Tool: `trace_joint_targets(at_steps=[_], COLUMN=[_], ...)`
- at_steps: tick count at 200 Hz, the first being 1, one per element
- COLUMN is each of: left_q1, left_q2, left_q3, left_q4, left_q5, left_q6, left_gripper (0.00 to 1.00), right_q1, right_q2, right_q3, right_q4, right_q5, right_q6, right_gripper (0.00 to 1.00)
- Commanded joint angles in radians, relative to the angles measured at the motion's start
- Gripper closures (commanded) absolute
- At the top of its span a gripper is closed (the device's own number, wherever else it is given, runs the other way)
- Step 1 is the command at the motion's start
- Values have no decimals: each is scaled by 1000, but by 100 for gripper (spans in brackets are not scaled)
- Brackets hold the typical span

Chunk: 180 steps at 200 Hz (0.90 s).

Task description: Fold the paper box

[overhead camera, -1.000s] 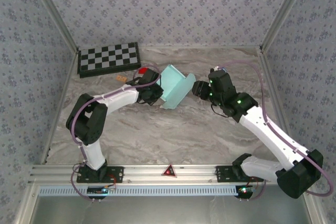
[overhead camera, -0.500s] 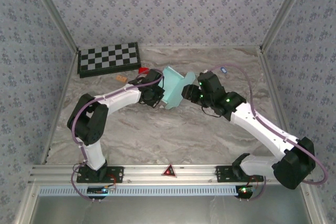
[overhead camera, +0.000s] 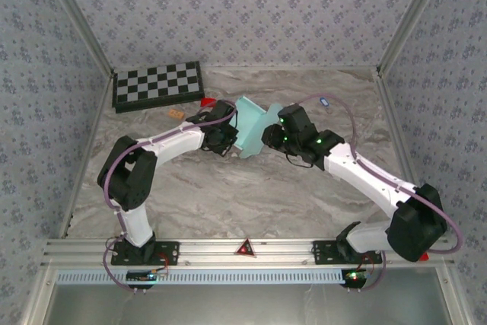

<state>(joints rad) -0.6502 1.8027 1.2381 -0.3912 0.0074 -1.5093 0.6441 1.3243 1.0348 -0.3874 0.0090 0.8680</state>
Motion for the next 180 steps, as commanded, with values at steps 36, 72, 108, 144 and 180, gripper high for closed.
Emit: trace_joint_targets(at_steps=[36, 72, 108, 144, 180], left_q1=[-5, -7, -7, -7, -8], left_q2=[-3, 3, 13, 18, 17], left_q3=[-6, -11, -21, -22, 2], left_q4=[-6, 4, 39, 72, 68], left_q5=[-3, 23, 61, 109, 144], left_q6=[-43, -47, -40, -22, 27], left_gripper=[100, 100, 84, 69, 45], right_q1=[5, 5, 5, 4, 1], right_q2=[9, 17, 38, 45, 63], right_q3=[24, 46, 88, 115, 148], right_q4=[-37, -71, -121, -144, -208], right_q5=[60, 94, 121, 141, 156], right_q6=[6, 11, 22, 24, 6], right_gripper=[89, 97, 100, 100, 100])
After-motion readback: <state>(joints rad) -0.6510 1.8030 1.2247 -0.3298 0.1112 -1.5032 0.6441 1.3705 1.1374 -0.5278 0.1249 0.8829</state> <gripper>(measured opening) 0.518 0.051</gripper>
